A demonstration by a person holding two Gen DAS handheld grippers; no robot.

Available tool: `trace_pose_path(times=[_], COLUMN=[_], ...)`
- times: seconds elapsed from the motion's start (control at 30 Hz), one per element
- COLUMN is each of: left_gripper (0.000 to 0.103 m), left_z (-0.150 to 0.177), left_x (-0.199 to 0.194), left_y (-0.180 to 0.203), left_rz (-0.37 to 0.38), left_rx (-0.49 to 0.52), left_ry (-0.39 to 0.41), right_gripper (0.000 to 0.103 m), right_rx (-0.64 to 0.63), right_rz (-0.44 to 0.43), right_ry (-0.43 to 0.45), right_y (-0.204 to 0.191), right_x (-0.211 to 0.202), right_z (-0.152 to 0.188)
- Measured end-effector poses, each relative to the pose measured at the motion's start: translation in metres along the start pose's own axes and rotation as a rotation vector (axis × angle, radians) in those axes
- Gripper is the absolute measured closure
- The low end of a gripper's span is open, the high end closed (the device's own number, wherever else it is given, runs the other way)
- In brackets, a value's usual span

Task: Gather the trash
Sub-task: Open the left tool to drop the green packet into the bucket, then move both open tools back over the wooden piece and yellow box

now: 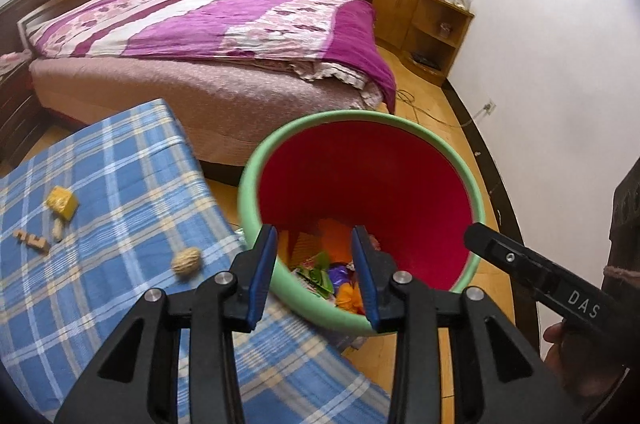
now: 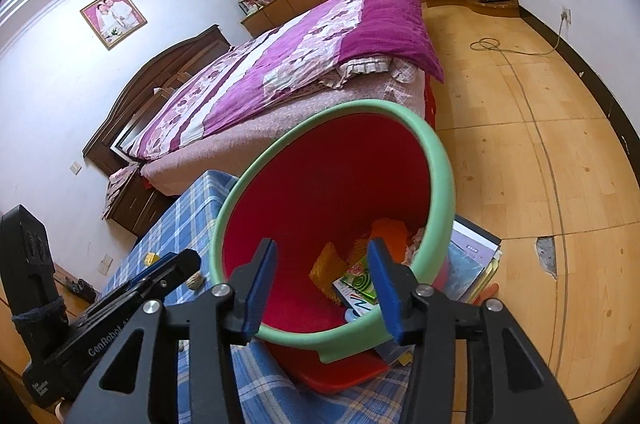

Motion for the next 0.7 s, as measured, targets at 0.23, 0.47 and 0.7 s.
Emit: trace_pose_path(times=[0.23, 0.47, 0.7], left_gripper=[0.065, 0.065, 0.065], left_z=[-0.001, -0.003, -0.006], left_x=[-0.017, -0.036, -0.053], left_y=[-0.034, -0.079, -0.134], left_rz=[-0.038, -0.099, -0.168], left_rx=[-0.072, -0.157, -0.232], left_ry=[0.018, 0.04, 0.059], right_gripper=[0.042, 0.039, 0.039], right_rx=[-0.029, -0.093, -0.179], right_rz=[-0.023, -0.049, -0.083], right_ry=[-0.008, -0.031, -0.064], right_y=[-0.021, -0.057, -0.104], right_x=[0.0, 0.008, 0.023], right_z=[0.003, 0.001, -0.003])
Point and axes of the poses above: each gripper's, at about its wrist camera, not at the fingertips, and x roughly the way its jaws point, y to its right, z to its underside, the point moved 10 cm from there along x, roughly the way its jaws point, and after that the axes turned 11 degrees about -z, right-handed, at the moved point
